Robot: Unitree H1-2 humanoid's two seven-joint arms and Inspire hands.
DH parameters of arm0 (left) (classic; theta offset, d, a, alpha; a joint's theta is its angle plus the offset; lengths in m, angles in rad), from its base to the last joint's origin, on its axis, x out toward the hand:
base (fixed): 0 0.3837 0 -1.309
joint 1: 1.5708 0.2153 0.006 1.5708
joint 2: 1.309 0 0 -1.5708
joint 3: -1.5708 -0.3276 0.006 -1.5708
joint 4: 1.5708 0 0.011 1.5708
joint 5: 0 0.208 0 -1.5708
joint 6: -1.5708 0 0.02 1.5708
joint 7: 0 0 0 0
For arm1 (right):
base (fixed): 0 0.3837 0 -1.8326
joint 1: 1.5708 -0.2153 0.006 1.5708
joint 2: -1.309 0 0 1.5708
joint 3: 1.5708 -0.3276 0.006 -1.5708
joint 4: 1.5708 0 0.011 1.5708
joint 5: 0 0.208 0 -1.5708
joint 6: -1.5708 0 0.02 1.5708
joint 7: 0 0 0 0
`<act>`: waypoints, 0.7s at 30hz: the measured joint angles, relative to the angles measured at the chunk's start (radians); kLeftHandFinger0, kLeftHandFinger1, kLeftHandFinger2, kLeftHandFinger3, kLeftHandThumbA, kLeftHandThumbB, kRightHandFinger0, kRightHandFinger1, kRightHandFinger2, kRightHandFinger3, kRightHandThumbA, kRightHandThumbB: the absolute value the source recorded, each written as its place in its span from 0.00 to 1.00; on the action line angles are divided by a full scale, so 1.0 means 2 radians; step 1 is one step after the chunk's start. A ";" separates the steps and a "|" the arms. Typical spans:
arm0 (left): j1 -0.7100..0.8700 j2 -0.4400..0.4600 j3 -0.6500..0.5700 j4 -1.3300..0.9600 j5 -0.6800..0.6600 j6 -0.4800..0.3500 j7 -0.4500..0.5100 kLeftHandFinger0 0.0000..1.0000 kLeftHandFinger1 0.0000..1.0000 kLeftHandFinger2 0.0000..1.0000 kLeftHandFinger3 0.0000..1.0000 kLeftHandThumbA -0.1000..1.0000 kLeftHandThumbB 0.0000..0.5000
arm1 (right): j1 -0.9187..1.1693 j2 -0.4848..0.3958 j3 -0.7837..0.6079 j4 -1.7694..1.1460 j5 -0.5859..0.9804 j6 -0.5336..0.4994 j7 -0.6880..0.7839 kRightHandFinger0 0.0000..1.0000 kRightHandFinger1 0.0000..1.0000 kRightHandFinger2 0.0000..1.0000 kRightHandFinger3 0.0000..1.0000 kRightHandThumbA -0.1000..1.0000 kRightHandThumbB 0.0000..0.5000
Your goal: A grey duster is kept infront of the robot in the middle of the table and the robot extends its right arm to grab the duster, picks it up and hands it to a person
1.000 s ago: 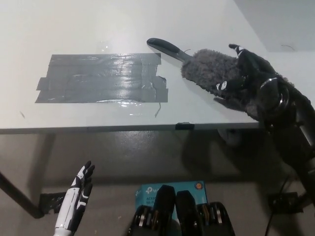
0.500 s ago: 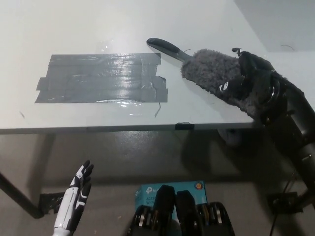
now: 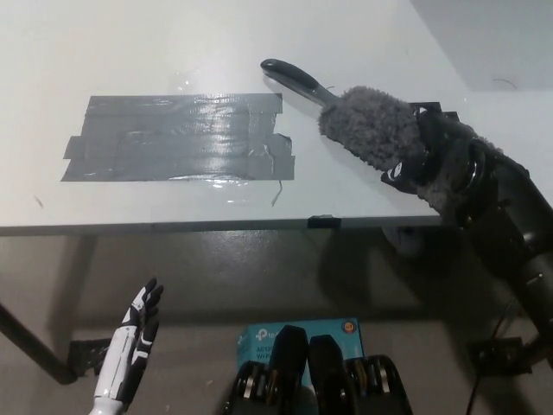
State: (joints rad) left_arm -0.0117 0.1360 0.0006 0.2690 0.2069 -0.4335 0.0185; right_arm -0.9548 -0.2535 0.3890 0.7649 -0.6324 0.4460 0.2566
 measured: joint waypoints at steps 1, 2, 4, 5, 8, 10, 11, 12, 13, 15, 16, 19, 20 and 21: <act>-0.001 0.000 0.000 0.000 0.000 0.000 0.000 1.00 1.00 1.00 1.00 1.00 0.65 | -0.002 -0.001 0.000 0.007 0.000 -0.001 0.000 1.00 1.00 1.00 1.00 1.00 0.96; -0.001 0.000 0.001 0.000 -0.001 0.000 0.000 1.00 1.00 1.00 1.00 1.00 0.65 | -0.003 -0.002 0.001 0.015 0.000 -0.003 0.000 1.00 1.00 1.00 1.00 0.98 0.97; -0.001 0.000 0.001 0.000 -0.002 0.000 0.000 1.00 1.00 1.00 1.00 1.00 0.63 | -0.010 -0.004 0.010 0.041 -0.001 -0.007 0.001 1.00 1.00 1.00 1.00 0.78 0.85; -0.002 0.000 0.001 0.000 -0.003 0.000 0.000 1.00 1.00 1.00 1.00 1.00 0.63 | -0.013 -0.005 0.016 0.052 -0.002 -0.009 0.002 1.00 1.00 1.00 1.00 0.59 0.80; -0.004 0.000 0.002 0.000 -0.003 0.000 0.000 1.00 1.00 1.00 1.00 1.00 0.64 | -0.028 -0.003 0.020 0.077 -0.001 -0.020 0.001 0.44 0.49 0.61 0.86 0.14 0.53; -0.005 -0.001 0.002 -0.001 -0.003 0.000 0.000 1.00 1.00 1.00 1.00 1.00 0.64 | -0.032 -0.002 0.020 0.090 -0.001 -0.025 -0.004 0.26 0.34 0.45 0.74 0.00 0.43; -0.005 -0.001 0.002 -0.001 -0.003 0.000 0.000 1.00 1.00 1.00 1.00 1.00 0.64 | -0.032 -0.002 0.020 0.093 -0.002 -0.029 -0.011 0.26 0.32 0.44 0.76 0.00 0.41; -0.005 -0.001 0.002 -0.001 -0.003 0.000 0.000 1.00 1.00 1.00 1.00 1.00 0.64 | -0.033 -0.002 0.020 0.094 -0.002 -0.031 -0.016 0.25 0.31 0.42 0.74 0.00 0.41; -0.005 -0.001 0.002 -0.001 -0.003 0.000 0.000 1.00 1.00 1.00 1.00 1.00 0.64 | -0.036 -0.003 0.020 0.098 -0.003 -0.034 -0.026 0.14 0.22 0.34 0.74 0.00 0.38; -0.006 -0.001 0.002 -0.001 -0.002 0.000 0.000 1.00 1.00 1.00 1.00 1.00 0.64 | -0.039 -0.004 0.020 0.101 -0.003 -0.039 -0.037 0.01 0.11 0.25 0.55 0.00 0.41; -0.006 -0.001 0.002 -0.001 -0.002 0.000 0.000 1.00 1.00 1.00 1.00 1.00 0.64 | -0.039 -0.004 0.019 0.101 -0.002 -0.042 -0.042 0.01 0.12 0.26 0.53 0.00 0.41; -0.006 -0.001 0.002 -0.001 -0.003 0.000 0.000 1.00 1.00 1.00 1.00 1.00 0.64 | -0.036 -0.003 0.011 0.101 -0.001 -0.053 -0.058 0.00 0.08 0.21 0.37 0.00 0.40; -0.007 -0.001 0.002 -0.001 -0.003 0.000 0.000 1.00 1.00 1.00 1.00 1.00 0.64 | -0.034 -0.003 0.007 0.100 0.000 -0.056 -0.062 0.00 0.03 0.17 0.35 0.00 0.39; -0.007 -0.001 0.002 -0.001 -0.003 0.000 0.000 1.00 1.00 1.00 1.00 1.00 0.63 | -0.033 -0.003 0.006 0.100 0.001 -0.058 -0.064 0.00 0.01 0.16 0.36 0.00 0.38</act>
State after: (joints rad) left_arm -0.0260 0.1347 0.0048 0.2675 0.2005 -0.4337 0.0182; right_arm -1.0209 -0.2599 0.4008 0.9649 -0.6314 0.3301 0.1288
